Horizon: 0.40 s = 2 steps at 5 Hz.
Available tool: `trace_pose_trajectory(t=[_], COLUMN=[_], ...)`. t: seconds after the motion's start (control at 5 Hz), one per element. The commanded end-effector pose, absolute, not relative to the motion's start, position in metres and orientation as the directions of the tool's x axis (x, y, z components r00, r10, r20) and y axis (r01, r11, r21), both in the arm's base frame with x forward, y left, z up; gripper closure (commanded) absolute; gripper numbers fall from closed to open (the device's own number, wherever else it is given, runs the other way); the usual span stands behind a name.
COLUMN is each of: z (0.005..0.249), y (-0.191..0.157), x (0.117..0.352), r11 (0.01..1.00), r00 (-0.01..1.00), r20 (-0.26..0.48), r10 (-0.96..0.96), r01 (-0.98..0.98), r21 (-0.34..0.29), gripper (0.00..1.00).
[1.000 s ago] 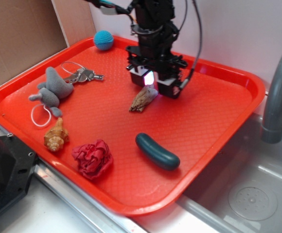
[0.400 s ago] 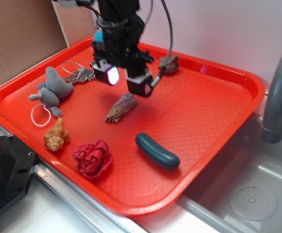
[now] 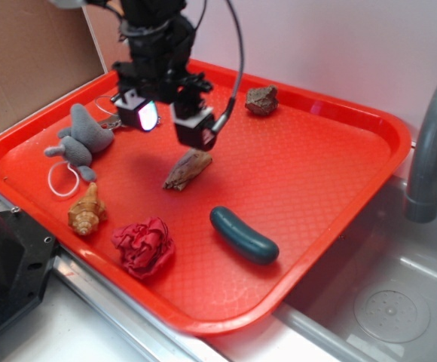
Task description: Grab the wood chip.
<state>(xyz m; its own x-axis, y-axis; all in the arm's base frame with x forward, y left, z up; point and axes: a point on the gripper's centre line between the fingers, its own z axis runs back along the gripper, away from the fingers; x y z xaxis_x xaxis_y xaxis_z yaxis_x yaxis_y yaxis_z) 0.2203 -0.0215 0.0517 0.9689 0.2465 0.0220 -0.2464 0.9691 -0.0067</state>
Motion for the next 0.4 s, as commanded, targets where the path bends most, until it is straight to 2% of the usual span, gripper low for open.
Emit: trace_pose_trajectory(t=[0.0, 0.2], z=[0.034, 0.023], y=[-0.029, -0.038], x=[0.217, 0.231], r11=[0.975, 0.976], r00=[0.975, 0.977], r20=[0.033, 0.005], r10=[0.219, 0.214], r01=[-0.219, -0.214], r21=[-0.026, -0.049], gripper=[0.0, 0.0])
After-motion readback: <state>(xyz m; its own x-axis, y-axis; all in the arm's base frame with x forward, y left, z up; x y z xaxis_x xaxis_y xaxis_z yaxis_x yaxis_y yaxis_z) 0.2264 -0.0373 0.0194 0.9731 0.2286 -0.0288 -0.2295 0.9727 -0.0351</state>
